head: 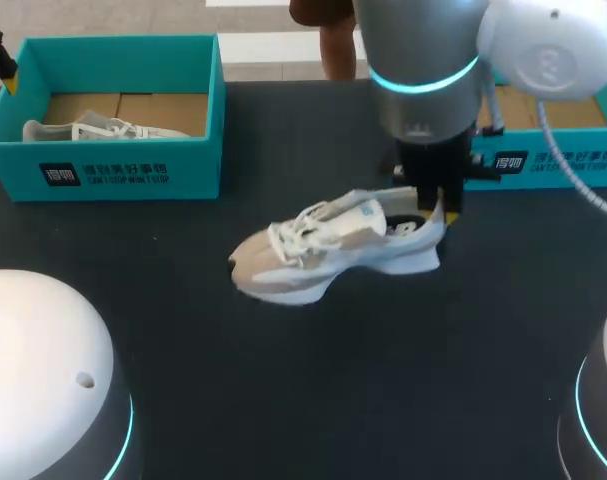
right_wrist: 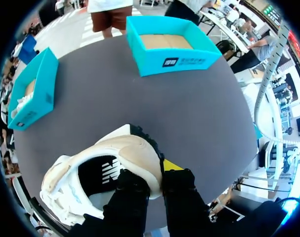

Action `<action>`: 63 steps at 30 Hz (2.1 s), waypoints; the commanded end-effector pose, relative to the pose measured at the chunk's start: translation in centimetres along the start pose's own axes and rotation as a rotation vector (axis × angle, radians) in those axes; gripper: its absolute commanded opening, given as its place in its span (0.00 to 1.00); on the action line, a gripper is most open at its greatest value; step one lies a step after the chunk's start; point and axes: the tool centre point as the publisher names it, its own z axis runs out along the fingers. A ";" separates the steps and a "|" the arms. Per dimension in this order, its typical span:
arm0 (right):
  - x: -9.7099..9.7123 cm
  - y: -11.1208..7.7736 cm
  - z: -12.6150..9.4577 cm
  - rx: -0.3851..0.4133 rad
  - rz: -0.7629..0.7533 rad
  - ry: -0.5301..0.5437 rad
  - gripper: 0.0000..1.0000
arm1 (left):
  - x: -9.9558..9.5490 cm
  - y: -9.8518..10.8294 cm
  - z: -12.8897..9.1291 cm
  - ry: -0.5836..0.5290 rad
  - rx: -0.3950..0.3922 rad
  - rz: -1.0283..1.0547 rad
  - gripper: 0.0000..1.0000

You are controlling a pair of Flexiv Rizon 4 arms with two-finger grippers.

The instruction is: Take the shoe out of the shoebox, open the shoe tongue, remove and reinsert the insole, then place the shoe into the shoebox

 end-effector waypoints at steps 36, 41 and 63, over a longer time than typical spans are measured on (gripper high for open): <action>6.7 -3.1 16.1 0.050 0.031 -0.014 0.37 | 0.0 -0.1 0.0 0.002 -0.002 0.001 1.00; 6.3 -3.2 15.5 0.045 0.024 -0.011 0.93 | 0.0 -0.1 0.0 0.002 -0.002 0.001 1.00; 2.5 -1.2 1.8 -0.058 -0.198 0.188 1.00 | 0.0 -0.1 0.0 0.002 -0.002 0.001 1.00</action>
